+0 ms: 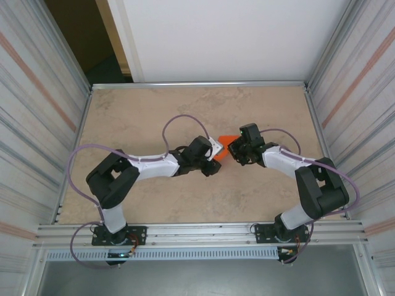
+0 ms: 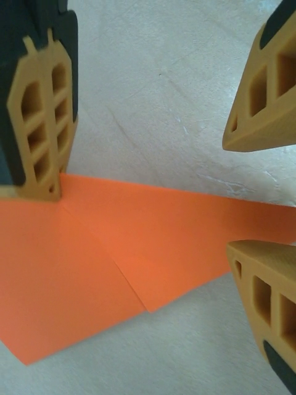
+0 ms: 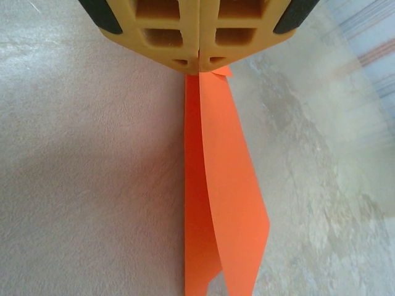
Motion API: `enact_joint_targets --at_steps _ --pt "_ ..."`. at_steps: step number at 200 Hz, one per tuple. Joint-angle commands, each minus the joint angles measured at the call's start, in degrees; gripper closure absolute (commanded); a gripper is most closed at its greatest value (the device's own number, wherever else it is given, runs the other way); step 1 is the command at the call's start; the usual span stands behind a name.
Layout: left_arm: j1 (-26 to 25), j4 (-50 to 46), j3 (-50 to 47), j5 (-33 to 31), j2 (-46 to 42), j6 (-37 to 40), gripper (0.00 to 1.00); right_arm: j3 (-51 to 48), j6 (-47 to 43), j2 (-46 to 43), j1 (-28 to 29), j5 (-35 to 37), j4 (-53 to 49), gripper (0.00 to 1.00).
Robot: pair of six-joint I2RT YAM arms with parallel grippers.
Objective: Fold a paper plane with a square sheet of paper (pick it up from the middle)
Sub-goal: Fold the wing for the fifth time at the center of the table.
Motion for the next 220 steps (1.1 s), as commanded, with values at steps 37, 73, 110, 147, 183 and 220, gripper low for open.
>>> enact_joint_targets --at_steps 37,73,110,147,183,220 --pt "-0.61 4.78 3.86 -1.18 4.52 10.10 0.60 -0.76 3.38 -0.52 -0.76 -2.00 0.78 1.00" --pt "-0.69 6.62 4.10 -1.59 5.91 13.71 0.63 -0.85 3.73 -0.52 -1.08 -3.24 0.52 0.98" --pt "-0.74 8.78 2.90 -2.32 6.38 15.86 0.67 -0.96 4.09 -0.45 -1.20 -4.03 0.28 0.97" --pt "-0.77 9.79 1.68 -2.55 6.21 17.23 0.73 -1.03 3.91 -0.67 -1.54 -4.57 -0.27 0.90" --pt "-0.73 10.49 0.47 -2.05 6.40 18.03 0.79 -1.55 3.91 -0.89 -2.51 -5.72 -0.62 0.82" --pt "-0.72 11.10 -0.67 -2.05 6.62 18.58 0.85 -1.74 2.89 -2.63 -3.94 -6.07 -2.33 0.69"
